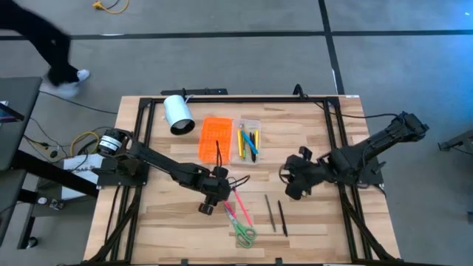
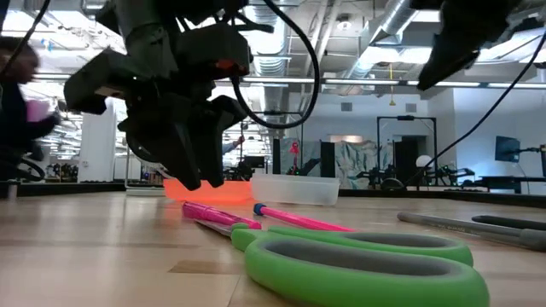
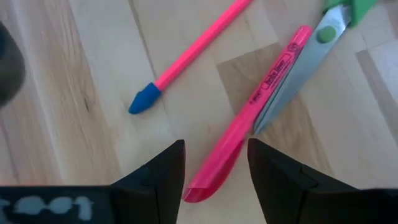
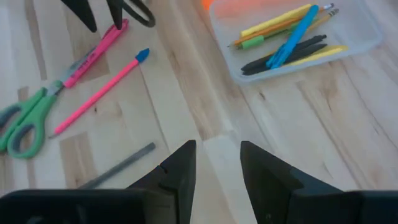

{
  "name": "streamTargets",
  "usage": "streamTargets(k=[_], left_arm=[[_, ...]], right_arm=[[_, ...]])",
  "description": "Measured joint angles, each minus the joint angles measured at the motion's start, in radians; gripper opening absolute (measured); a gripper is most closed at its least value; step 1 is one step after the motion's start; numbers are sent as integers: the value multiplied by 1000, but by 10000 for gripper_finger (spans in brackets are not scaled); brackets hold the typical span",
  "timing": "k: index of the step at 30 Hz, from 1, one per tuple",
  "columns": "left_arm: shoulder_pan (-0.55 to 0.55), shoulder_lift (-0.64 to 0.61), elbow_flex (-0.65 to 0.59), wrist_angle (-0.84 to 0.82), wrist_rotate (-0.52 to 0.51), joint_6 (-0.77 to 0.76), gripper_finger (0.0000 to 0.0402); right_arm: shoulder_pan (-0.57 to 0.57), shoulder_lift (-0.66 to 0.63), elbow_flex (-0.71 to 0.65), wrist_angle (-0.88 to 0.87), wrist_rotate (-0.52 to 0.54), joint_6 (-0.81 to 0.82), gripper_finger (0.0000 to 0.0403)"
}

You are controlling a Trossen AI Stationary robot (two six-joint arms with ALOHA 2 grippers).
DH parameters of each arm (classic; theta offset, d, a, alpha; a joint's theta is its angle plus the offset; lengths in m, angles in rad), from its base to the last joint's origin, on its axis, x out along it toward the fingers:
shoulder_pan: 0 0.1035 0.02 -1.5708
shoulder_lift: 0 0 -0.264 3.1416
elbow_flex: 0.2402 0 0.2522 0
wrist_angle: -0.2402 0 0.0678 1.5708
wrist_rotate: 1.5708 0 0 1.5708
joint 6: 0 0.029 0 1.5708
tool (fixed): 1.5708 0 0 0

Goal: Pick & place school supplies into a supply box
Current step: Put the pink pen into the orange supply box

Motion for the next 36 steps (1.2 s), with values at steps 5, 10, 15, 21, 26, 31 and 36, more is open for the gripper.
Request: streamTargets(k=[5, 10, 15, 21, 26, 31, 36], left_arm=[[28, 11, 0, 0, 76, 76, 164], [27, 35, 0, 8, 114, 129, 164], [27, 78, 6, 15, 118, 130, 164], [27, 119, 31, 5, 92, 96, 164], [30, 122, 36, -2, 37, -8, 150], [37, 123, 37, -26, 27, -127, 98], [37, 124, 36, -33, 12, -227, 41]], right_arm=[[115, 0, 0, -64, 97, 179, 118], [226, 0, 0, -149, 186, 378, 118], [316, 0, 0, -233, 245, 556, 118], [377, 1, 0, -313, 251, 694, 118], [399, 1, 0, -340, 251, 740, 118], [401, 1, 0, -353, 251, 742, 118], [401, 1, 0, -368, 269, 743, 118]])
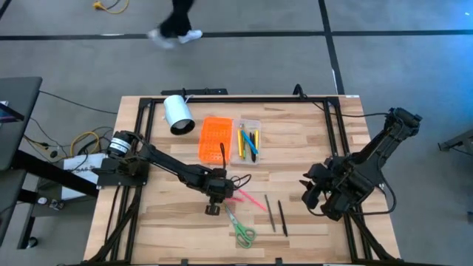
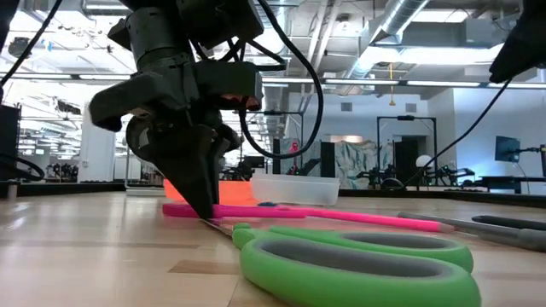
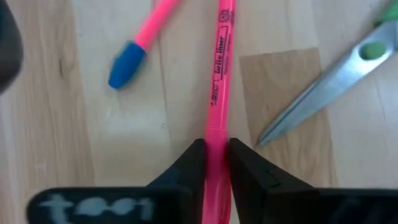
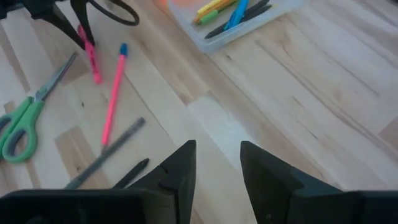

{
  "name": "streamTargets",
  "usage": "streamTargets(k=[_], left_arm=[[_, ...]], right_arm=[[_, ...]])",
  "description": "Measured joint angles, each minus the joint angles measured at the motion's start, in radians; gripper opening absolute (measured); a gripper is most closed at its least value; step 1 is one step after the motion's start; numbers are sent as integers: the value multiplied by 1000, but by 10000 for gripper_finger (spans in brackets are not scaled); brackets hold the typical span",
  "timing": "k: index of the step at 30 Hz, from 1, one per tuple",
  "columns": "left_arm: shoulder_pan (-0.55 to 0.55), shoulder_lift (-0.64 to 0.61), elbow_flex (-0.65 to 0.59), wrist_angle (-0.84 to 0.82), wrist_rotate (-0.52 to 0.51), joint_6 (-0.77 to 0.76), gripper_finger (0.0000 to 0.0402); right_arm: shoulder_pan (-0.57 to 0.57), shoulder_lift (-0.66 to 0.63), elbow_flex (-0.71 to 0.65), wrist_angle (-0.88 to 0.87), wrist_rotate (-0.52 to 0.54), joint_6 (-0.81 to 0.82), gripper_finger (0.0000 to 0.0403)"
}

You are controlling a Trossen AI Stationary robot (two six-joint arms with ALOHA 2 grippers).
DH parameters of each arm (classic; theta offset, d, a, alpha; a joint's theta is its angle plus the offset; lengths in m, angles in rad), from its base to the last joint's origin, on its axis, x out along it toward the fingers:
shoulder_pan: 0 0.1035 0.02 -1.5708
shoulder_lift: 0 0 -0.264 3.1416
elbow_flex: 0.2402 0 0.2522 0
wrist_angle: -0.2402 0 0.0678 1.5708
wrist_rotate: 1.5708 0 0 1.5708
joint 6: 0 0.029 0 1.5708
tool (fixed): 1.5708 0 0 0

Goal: Pick & place school supplies into a supply box
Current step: Put the pink pen into the orange supply box

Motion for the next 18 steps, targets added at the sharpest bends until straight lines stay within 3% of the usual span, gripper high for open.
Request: streamTargets(k=[4, 10, 18], left_arm=[[0, 0, 0, -16, -28, -95, 23], [1, 0, 0, -66, -118, -252, 38], [0, -2, 0, -102, -140, -409, 25]], right_arm=[[0, 0, 0, -6, 8, -2, 118], [0, 0, 0, -20, 8, -14, 118], [0, 0, 0, -55, 10, -17, 118]])
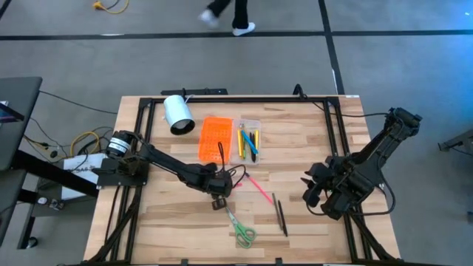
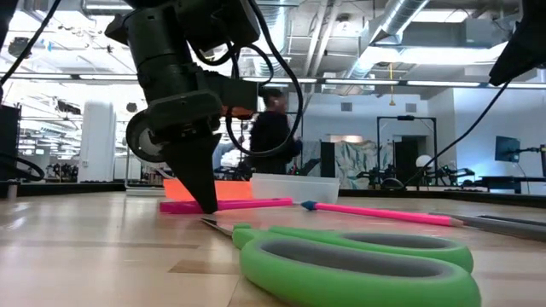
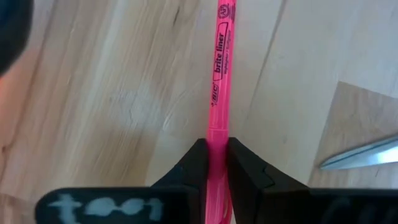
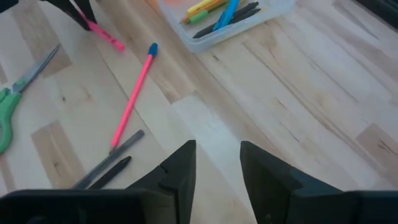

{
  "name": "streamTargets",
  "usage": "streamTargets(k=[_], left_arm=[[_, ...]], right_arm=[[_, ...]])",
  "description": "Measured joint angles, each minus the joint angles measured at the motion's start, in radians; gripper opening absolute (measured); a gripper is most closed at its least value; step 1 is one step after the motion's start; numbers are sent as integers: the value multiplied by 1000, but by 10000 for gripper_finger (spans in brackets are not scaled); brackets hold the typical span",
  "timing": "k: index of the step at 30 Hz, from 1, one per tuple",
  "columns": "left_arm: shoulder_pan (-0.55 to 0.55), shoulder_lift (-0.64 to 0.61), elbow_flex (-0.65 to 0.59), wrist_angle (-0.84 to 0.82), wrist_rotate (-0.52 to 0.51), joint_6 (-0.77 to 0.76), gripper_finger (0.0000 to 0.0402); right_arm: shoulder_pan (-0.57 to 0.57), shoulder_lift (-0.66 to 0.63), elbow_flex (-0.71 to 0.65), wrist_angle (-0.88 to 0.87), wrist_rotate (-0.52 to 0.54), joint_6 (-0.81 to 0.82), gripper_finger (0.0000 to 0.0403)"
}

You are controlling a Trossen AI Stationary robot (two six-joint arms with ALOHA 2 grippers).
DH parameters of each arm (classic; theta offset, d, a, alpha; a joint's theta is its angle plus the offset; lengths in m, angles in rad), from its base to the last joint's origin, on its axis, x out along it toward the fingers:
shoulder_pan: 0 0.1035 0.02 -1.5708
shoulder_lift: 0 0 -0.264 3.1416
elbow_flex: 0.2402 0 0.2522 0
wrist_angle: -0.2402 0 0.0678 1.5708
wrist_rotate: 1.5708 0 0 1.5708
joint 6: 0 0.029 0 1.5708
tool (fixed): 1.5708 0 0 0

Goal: Pick & place school supplies into a supply box
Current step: Put the pink pen into the orange supply box

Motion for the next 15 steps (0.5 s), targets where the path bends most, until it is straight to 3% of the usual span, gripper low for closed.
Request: streamTargets(k=[15], left_arm=[[13, -51, -9, 18, 8, -76, 23]], right_arm=[[-2, 0, 0, -23, 24, 0, 118]])
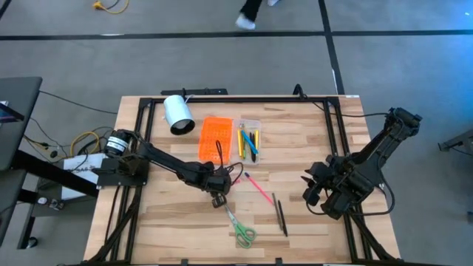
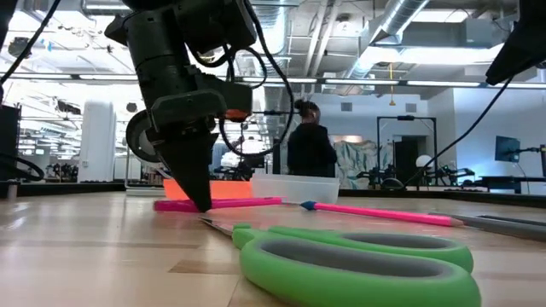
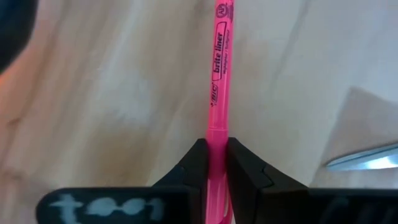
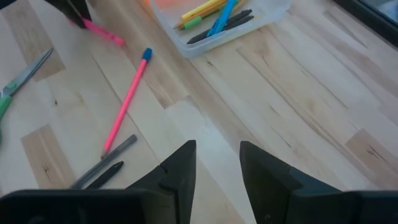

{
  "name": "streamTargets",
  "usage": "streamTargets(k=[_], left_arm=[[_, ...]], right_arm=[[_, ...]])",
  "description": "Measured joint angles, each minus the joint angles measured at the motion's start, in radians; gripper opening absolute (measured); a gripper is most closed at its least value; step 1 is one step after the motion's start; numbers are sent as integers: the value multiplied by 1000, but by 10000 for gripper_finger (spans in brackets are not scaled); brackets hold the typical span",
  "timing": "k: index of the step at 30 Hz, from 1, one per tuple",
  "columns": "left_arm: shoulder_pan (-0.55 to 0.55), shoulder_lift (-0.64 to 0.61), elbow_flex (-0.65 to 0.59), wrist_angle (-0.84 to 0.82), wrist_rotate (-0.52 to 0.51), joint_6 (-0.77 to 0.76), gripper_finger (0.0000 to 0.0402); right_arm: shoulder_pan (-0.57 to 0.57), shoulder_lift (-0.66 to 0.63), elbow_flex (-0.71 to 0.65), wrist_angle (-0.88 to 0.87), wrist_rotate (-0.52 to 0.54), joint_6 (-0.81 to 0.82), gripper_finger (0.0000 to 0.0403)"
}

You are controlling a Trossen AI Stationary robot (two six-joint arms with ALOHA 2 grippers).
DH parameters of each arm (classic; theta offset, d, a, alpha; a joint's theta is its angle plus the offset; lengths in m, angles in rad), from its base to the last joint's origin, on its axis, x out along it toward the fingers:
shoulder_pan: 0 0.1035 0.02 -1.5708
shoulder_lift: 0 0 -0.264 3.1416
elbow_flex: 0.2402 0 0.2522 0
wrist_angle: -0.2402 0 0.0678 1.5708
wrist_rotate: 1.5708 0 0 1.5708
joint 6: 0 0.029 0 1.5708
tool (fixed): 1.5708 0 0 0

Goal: Pick & place school supplies into a supply box
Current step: Put the pink pen into the orange supply box

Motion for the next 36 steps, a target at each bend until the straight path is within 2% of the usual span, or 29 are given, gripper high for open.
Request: streamTargets(k=[6, 13, 23, 31, 36], left_arm=[[52, -63, 0, 22, 5, -21, 21], [127, -126, 2, 150, 11, -38, 21], [318, -115, 4, 360, 38, -97, 21], [401, -89, 5, 357, 63, -122, 21], [405, -90, 5, 359, -11, -151, 40]], right_arm=[[0, 0, 0, 0, 24, 5, 118], [0, 0, 0, 0, 26, 8, 118], [0, 5, 0, 2, 82, 44, 118], [0, 8, 0, 2, 82, 45, 118], [0, 8, 0, 2, 100, 62, 118]])
